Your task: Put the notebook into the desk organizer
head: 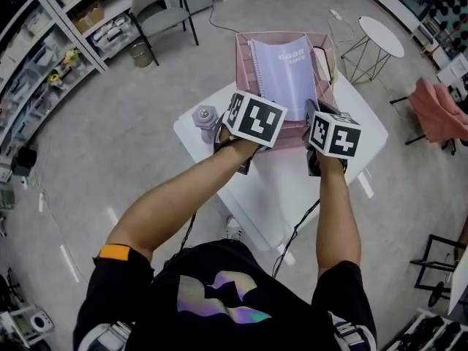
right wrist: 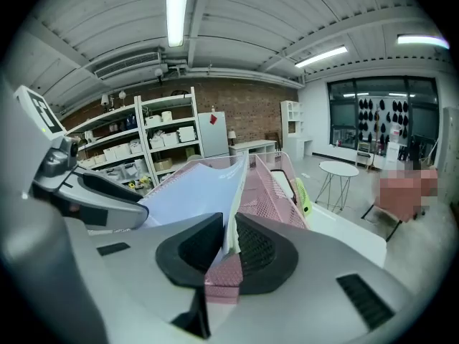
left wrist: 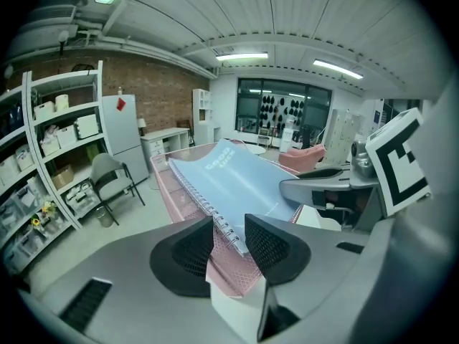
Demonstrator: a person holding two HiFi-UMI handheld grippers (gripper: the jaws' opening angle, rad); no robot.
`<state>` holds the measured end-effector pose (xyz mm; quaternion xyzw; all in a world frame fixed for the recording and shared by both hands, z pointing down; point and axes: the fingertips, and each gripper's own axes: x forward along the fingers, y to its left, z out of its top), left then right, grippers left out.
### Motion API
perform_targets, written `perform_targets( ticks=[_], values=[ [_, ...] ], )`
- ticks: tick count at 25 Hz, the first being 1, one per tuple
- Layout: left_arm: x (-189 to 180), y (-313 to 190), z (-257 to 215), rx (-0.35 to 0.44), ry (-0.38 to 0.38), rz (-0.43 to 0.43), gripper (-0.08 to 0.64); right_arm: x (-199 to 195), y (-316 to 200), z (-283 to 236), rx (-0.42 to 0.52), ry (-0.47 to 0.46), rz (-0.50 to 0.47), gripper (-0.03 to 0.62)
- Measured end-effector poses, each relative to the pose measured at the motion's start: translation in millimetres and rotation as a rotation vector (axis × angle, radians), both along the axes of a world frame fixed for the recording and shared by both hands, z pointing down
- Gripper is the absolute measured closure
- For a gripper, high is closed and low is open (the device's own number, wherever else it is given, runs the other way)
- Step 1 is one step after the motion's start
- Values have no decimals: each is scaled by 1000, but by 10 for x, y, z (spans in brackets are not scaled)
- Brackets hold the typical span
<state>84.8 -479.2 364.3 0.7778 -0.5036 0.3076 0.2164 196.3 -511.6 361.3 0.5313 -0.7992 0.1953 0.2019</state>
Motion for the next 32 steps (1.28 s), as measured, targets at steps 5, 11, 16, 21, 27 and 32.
perform_targets(
  ticks=[5, 11, 16, 21, 27, 32],
  values=[
    [-17, -49, -176, 114, -71, 13, 400, 7, -80, 35, 13, 44, 28, 526],
    [-42, 1, -267, 164, -57, 25, 400, 54, -130, 20, 77, 241, 50, 403],
    [-125, 117, -381, 214, 4, 25, 400, 4, 65, -277, 190, 266, 47, 396],
    [-237, 341, -504, 294, 59, 21, 450, -210, 494, -559, 285, 183, 25, 467],
    [-425, 766, -624, 407, 93, 12, 536, -497, 1151, -621, 329, 87, 28, 555],
    [-668, 1218, -595, 455, 126, 21, 551, -799, 1682, -588, 337, 17, 32, 571]
  ],
)
